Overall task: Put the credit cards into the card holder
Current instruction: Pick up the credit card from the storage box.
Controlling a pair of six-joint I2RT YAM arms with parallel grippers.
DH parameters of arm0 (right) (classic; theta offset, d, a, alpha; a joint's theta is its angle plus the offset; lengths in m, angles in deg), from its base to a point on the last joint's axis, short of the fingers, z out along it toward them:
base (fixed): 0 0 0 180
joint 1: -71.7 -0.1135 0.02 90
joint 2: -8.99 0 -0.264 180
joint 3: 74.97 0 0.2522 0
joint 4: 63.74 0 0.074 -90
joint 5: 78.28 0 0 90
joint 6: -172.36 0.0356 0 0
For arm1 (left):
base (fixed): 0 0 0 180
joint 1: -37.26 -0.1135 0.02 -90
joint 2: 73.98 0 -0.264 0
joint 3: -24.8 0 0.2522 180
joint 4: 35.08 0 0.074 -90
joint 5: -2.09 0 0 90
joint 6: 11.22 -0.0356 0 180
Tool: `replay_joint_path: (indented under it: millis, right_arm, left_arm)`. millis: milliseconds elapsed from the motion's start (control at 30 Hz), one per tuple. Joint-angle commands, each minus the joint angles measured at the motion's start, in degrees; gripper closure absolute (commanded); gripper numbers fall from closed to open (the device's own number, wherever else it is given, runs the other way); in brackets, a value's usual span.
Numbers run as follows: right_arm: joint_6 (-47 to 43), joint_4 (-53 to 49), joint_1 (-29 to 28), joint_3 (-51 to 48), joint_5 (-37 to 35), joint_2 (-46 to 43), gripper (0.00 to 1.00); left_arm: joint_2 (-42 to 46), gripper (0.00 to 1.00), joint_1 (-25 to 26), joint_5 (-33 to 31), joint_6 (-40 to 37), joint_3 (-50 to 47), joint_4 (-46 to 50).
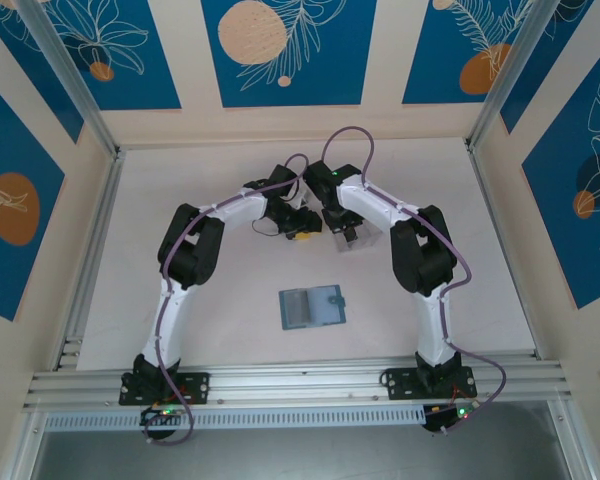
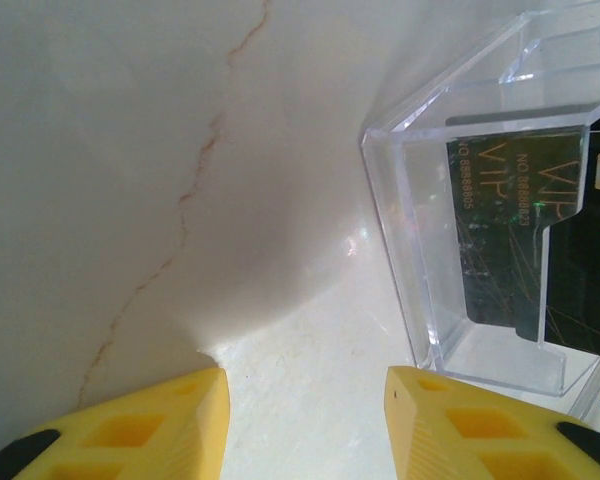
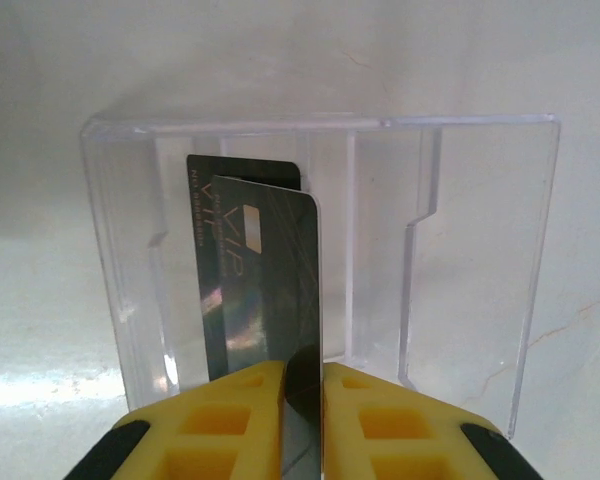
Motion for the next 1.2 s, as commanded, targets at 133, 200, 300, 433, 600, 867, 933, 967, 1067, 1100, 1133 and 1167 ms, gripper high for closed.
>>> replay_joint_path:
  millis: [133,200,300,433,600,867,933,967,1067,1100,1133,1167]
  right_arm:
    - [0.1,-1.9,-0.8,0.9,-1.9,-3.2,0.85]
    - [0.2,-2.1,-1.0,1.0,-1.7,-3.3,0.86]
    - [0.1,-2.0,-1.5,1.0,0.2,-3.8,0.86]
    - [0.2,-1.6,-1.6,1.0,5.1,-5.0,0.9]
    - [0.4,-0.8,-1.2,0.3,10.3,-7.5,0.97]
    - [0.9,0.5,0.1,-2.0,14.8,-11.0,1.0]
    - [1.3,1.5,0.2,-3.4,16.1,-12.4,1.0]
    - [1.5,2.2,0.5,-4.1,17.1,-13.3,1.0]
    - [1.9,3.7,0.9,-6.2,19.2,-15.7,1.0]
    - [1.9,4.3,0.9,-6.9,19.7,-16.5,1.0]
    - [1.7,5.0,0.9,-7.9,20.8,-17.4,1.0]
    - [1.6,6.0,0.8,-8.9,22.1,-18.5,1.0]
  left_arm:
    - [-1.5,0.55,1.0,0.8,0.0,-0.9,-0.7]
    - [-1.4,0.55,1.0,1.1,0.0,-1.1,-0.8]
    - [-1.0,0.55,0.8,1.7,0.6,-1.8,-1.7]
    - [0.8,0.55,0.1,2.6,1.2,-3.4,-3.1]
    - [5.3,0.55,-1.6,6.0,3.1,-7.5,-7.1]
    - [12.0,0.54,-3.4,8.9,5.0,-12.4,-10.7]
    - [13.4,0.54,-3.6,9.2,5.9,-14.2,-12.2]
    - [14.3,0.54,-3.8,9.7,6.8,-15.4,-13.7]
    - [17.6,0.54,-4.2,10.6,8.8,-19.5,-17.2]
    - [18.8,0.54,-4.2,10.4,8.8,-20.6,-17.5]
    - [20.3,0.54,-4.3,10.2,8.7,-22.2,-17.9]
    - [22.0,0.54,-4.3,9.8,8.6,-23.8,-17.9]
